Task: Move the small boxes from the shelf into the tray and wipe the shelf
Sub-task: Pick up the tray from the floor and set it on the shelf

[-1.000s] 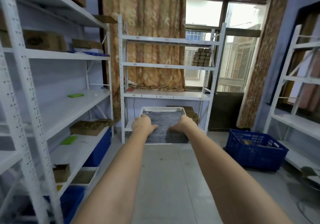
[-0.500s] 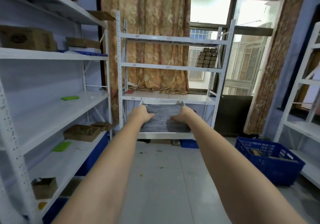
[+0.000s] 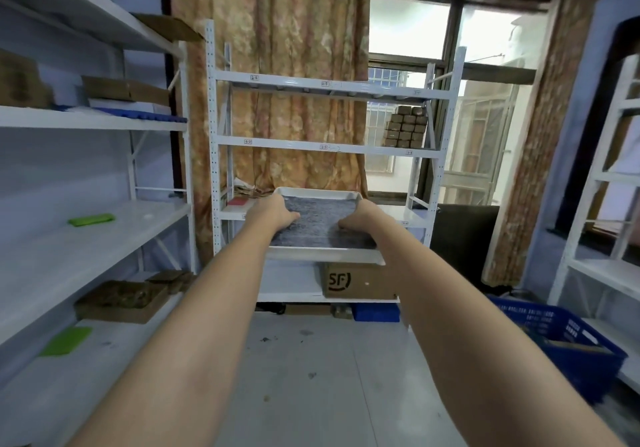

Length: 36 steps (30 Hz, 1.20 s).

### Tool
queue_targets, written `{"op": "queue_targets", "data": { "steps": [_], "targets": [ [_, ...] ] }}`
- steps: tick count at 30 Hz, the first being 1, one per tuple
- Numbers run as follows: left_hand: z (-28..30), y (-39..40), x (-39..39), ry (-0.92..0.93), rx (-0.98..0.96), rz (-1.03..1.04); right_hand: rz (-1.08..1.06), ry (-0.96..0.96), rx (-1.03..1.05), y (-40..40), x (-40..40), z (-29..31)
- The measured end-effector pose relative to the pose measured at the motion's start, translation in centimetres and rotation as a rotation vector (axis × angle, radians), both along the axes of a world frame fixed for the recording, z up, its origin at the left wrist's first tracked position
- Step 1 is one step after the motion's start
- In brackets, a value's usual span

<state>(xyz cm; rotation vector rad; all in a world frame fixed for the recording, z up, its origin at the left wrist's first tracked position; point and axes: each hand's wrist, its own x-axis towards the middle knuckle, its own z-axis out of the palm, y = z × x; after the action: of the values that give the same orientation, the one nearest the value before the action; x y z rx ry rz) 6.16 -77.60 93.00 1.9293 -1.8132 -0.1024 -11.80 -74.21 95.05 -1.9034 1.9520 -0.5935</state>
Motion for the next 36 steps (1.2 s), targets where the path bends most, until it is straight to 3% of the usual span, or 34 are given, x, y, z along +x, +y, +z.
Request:
{"op": "queue_targets", "data": {
  "steps": [7, 14, 28, 36],
  "targets": [
    [-0.2, -8.1, 0.9, -0.048, -0.05, 0.028, -0.027, -0.004, -0.002, -7.9, 1.2, -0.5],
    [-3.0, -16.8, 0.5, 0.014, 0.023, 0.0, -0.032, 0.006, 0.168, -16.2, 1.5, -3.0],
    [1.0, -38.7, -0.6, -0.005, -0.04, 0.048, 0.052, 0.023, 0.027, -39.6, 0.0, 1.0],
    [0.3, -48.3, -0.9, -0.05, -0.091, 0.127, 0.076, -0.088, 0.039, -50.8, -0.2, 2.1]
  ]
}}
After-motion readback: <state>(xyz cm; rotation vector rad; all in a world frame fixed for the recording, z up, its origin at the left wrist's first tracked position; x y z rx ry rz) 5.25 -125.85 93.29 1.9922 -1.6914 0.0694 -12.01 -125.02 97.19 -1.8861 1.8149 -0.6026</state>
